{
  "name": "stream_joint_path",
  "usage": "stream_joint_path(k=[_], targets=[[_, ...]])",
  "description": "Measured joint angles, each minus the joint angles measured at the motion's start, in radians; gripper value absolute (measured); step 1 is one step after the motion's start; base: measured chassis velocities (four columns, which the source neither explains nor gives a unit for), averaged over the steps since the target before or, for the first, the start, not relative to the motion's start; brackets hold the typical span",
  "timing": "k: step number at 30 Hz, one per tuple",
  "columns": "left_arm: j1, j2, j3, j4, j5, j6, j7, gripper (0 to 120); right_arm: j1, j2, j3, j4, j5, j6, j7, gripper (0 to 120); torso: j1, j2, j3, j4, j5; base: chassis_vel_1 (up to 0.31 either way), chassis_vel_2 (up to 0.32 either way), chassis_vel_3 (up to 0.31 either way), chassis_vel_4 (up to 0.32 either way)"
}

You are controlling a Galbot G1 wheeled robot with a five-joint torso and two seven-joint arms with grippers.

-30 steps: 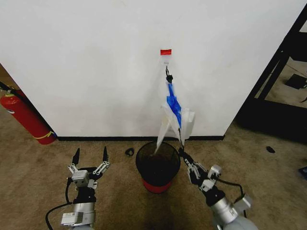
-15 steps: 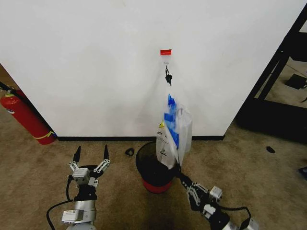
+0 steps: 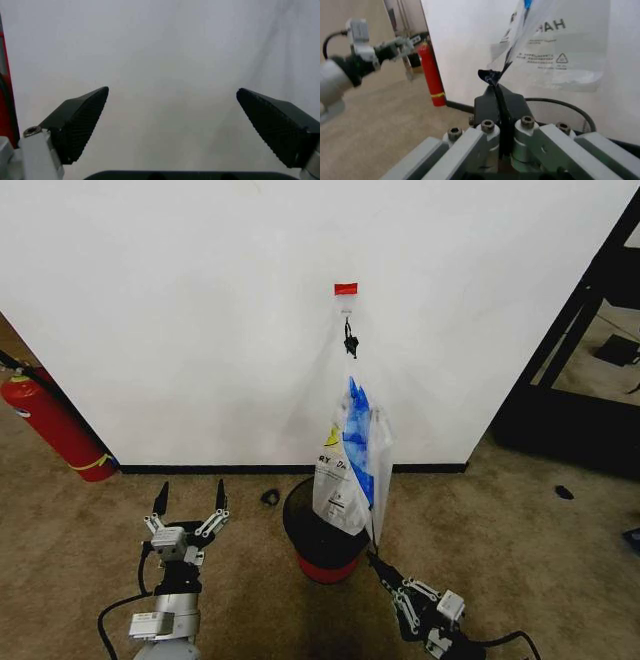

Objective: Pick up the garbage bag from the wall and place it over the trash bin.

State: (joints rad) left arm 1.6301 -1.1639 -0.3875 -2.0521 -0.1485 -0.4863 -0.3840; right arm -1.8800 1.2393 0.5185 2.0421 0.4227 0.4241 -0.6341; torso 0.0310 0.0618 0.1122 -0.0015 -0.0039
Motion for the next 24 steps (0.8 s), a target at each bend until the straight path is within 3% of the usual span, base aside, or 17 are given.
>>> stream_joint_path(k=[15,17,18,24], targets=[[0.001,-0.012,-0.003,0.007,-0.001,0.003,0.001,100,0.012,-0.035,0.002,0.001,-0.024,0.032,0.025,0,0.0,0.0,0.0,-0.0002,0.0,0.0,0.0,0.0,0.0],[-0.002,-0.013,-0.001,0.008,0.0,0.005,0.001,100,0.056,-0.042,-0.014,0.024,0.009,-0.009,0.144,0,0.0,0.0,0.0,-0.0001,0.0,0.0,0.0,0.0,0.0],[-0.002,-0.013,-0.001,0.008,0.0,0.005,0.001,100,0.056,-0.042,-0.014,0.024,0.009,-0.009,0.144,0,0.0,0.0,0.0,-0.0001,0.0,0.0,0.0,0.0,0.0],[-0.031,0.014,0.017,-0.006,0.002,0.03,0.004,100,0.27,-0.052,-0.044,0.079,0.234,-0.197,0.541,0,0.0,0.0,0.0,0.0004,0.0001,0.0,0.0,0.0,0.0]])
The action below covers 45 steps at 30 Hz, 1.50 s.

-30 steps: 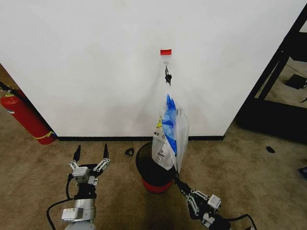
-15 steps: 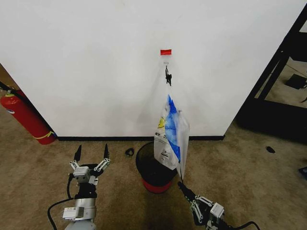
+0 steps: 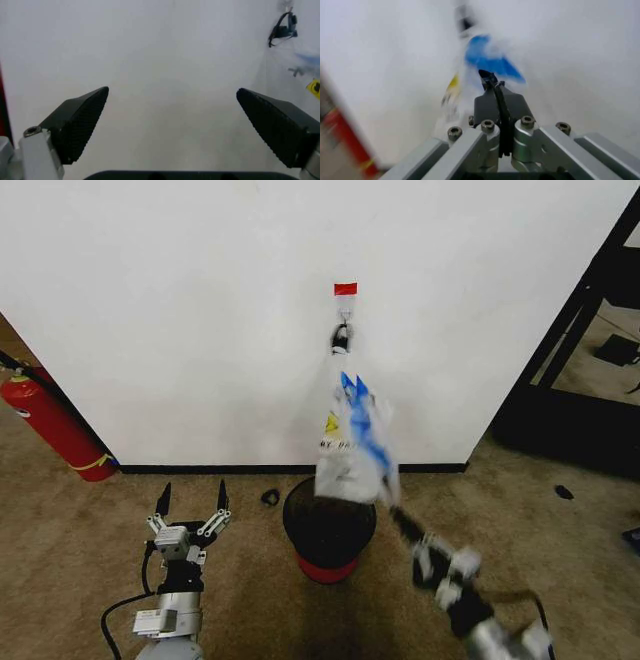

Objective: Pick up the garbage bag from the wall and place it over the trash bin.

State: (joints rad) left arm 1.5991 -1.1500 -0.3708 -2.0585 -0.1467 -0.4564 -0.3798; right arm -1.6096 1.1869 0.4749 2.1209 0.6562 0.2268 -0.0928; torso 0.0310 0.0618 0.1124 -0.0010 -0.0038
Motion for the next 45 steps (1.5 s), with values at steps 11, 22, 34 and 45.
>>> stream_joint_path(k=[11,22,34,45], targets=[[-0.092,0.065,0.07,-0.021,-0.001,0.051,0.001,100,0.147,-0.017,0.007,-0.099,0.052,-0.09,0.143,0,0.0,0.0,0.0,-0.0005,0.0,0.0,0.0,0.0,0.0],[-0.086,0.051,0.078,-0.014,-0.001,0.05,0.0,100,-0.001,-0.061,0.076,-0.073,-0.231,-0.061,0.117,28,0.0,0.0,0.0,-0.0003,-0.0001,0.0,0.0,0.0,0.0],[-0.077,0.044,0.071,-0.001,-0.006,0.037,-0.004,100,0.037,-0.158,0.044,-0.06,-0.444,-0.005,0.146,69,0.0,0.0,0.0,-0.0006,-0.0001,0.0,0.0,0.0,0.0],[-0.088,0.023,0.054,0.013,-0.012,0.049,-0.006,100,0.689,-0.206,-0.436,-0.475,-0.394,-0.023,0.137,100,0.0,0.0,0.0,-0.0002,-0.0001,0.0,0.0,0.0,0.0]])
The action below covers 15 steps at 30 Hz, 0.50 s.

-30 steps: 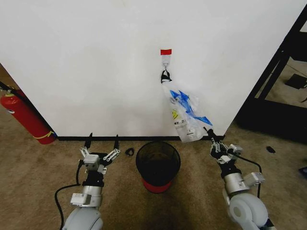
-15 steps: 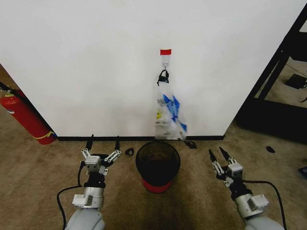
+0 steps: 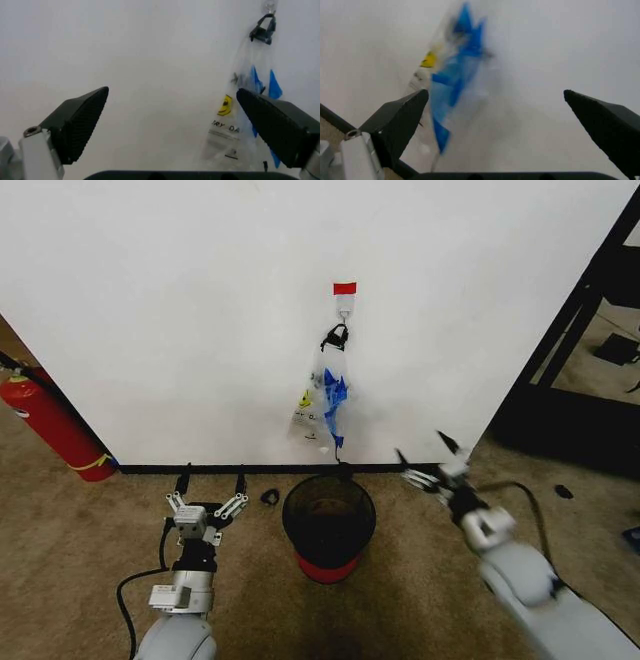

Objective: Pick up the garbage bag from the wall and place it over the trash bin.

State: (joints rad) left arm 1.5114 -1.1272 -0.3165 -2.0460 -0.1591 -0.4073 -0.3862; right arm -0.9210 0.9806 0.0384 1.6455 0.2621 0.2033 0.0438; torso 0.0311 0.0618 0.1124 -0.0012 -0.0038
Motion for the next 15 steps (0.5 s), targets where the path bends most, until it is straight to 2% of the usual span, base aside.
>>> stream_joint_path(k=[4,12,15], targets=[[0.005,-0.013,-0.009,0.003,-0.002,0.001,-0.001,100,0.147,0.121,-0.109,-0.161,-0.073,0.001,0.036,100,0.0,0.0,0.0,0.0005,-0.0001,0.0,0.0,0.0,0.0],[0.009,-0.013,-0.022,0.014,-0.011,-0.012,-0.002,100,0.21,0.201,-0.156,-0.264,-0.112,-0.012,0.09,100,0.0,0.0,0.0,-0.0005,-0.0004,0.0,0.0,0.0,0.0],[0.004,-0.009,-0.022,0.019,-0.015,-0.016,-0.002,100,0.232,0.225,-0.169,-0.298,-0.108,-0.02,0.094,95,0.0,0.0,0.0,-0.0004,-0.0004,0.0,0.0,0.0,0.0]])
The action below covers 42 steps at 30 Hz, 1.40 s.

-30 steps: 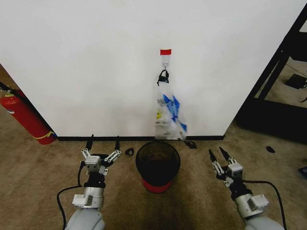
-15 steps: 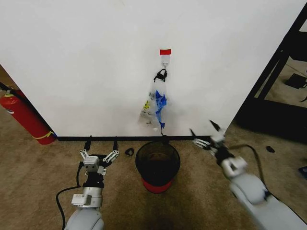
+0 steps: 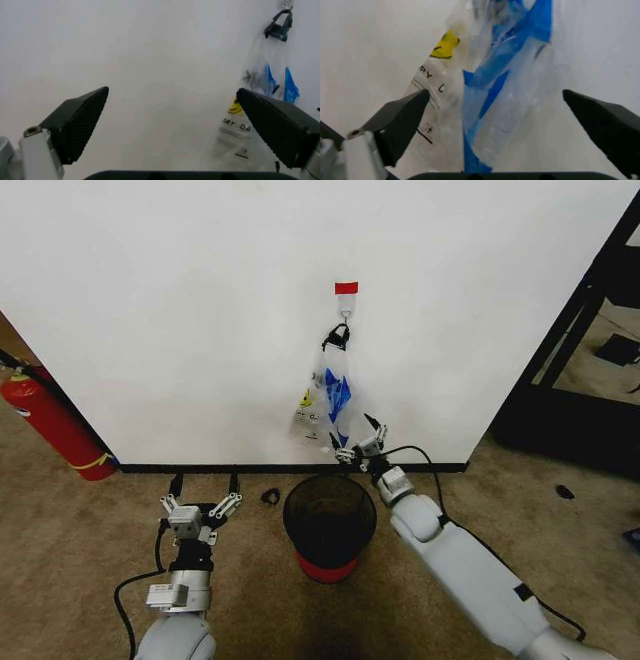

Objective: Pick up the garbage bag from the wall and place it over the trash bin.

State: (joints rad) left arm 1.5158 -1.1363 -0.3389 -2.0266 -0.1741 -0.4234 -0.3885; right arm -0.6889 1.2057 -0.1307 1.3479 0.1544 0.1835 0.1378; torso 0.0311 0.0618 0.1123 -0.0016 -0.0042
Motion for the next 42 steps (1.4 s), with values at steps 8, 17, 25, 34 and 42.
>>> stream_joint_path(k=[8,17,25,34,42], targets=[[-0.021,0.007,0.002,0.006,-0.011,-0.002,0.001,100,0.052,0.071,-0.023,-0.083,-0.006,-0.025,0.001,68,0.0,0.0,0.0,0.0004,0.0001,0.0,0.0,0.0,0.0],[-0.023,0.016,-0.004,0.001,-0.026,-0.009,0.001,100,0.068,0.103,-0.027,-0.104,0.031,-0.075,0.067,31,0.0,0.0,0.0,0.0001,0.0002,0.0,0.0,0.0,0.0],[-0.026,0.019,-0.004,-0.011,-0.028,-0.007,-0.001,100,0.068,0.082,-0.031,-0.064,0.096,-0.084,0.085,5,0.0,0.0,0.0,0.0003,0.0003,0.0,0.0,0.0,0.0],[-0.033,0.028,0.003,-0.032,-0.029,0.008,-0.004,100,-0.003,-0.015,-0.007,0.16,0.285,-0.111,0.123,0,0.0,0.0,0.0,0.0003,0.0004,0.0,0.0,0.0,0.0],[-0.05,0.08,0.029,-0.092,-0.068,0.06,-0.007,100,-0.179,-0.176,0.154,0.527,0.602,-0.141,0.004,0,0.0,0.0,0.0,0.0001,0.0006,0.0,0.0,0.0,0.0]])
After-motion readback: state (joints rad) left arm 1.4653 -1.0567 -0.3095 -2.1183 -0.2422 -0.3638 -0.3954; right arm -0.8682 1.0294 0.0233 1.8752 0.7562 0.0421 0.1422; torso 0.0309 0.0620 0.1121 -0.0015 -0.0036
